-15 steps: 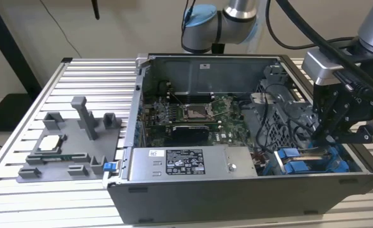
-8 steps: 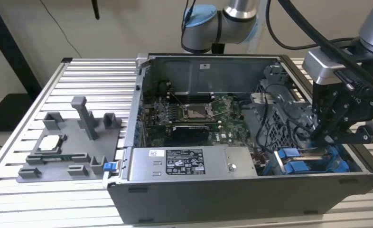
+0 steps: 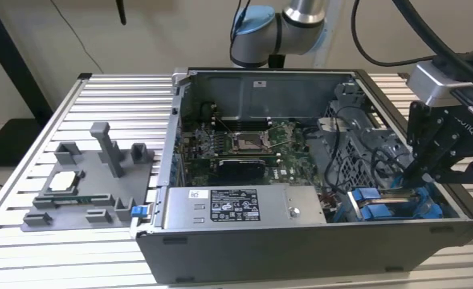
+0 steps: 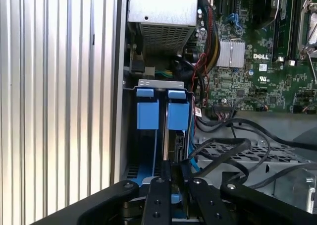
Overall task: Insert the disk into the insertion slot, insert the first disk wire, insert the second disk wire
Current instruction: 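Insert the first disk wire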
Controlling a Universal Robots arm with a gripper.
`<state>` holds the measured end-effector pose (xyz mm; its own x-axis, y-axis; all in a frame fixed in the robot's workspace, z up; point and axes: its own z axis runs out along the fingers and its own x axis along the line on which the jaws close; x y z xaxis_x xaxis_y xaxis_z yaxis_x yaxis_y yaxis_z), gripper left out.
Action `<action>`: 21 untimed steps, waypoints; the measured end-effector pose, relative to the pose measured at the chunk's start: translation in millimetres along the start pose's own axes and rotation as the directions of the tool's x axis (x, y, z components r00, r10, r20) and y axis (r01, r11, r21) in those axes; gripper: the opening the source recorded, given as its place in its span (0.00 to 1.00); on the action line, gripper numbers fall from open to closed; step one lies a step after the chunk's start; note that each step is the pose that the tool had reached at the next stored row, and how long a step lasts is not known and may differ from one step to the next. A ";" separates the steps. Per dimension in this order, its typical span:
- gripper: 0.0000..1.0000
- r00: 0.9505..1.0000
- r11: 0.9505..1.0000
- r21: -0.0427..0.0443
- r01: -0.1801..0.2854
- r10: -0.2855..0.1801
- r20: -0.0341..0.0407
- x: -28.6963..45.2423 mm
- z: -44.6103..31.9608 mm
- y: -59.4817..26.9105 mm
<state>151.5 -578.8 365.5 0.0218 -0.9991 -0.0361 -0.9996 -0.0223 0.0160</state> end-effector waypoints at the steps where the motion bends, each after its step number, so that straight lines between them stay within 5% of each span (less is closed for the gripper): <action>1: 0.00 1.000 1.000 -0.004 0.000 0.000 0.001 0.2 0.5 -2.6; 16: 0.00 1.000 1.000 -0.006 0.000 0.000 0.005 0.5 3.4 -6.3; 18: 0.00 1.000 1.000 -0.007 0.000 0.000 0.008 0.6 4.7 -6.3; 21: 0.00 1.000 1.000 -0.006 0.000 0.000 0.027 0.6 7.0 -6.5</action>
<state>157.9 -578.9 358.4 0.0215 -0.9978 -0.0629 -0.9995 -0.0230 0.0224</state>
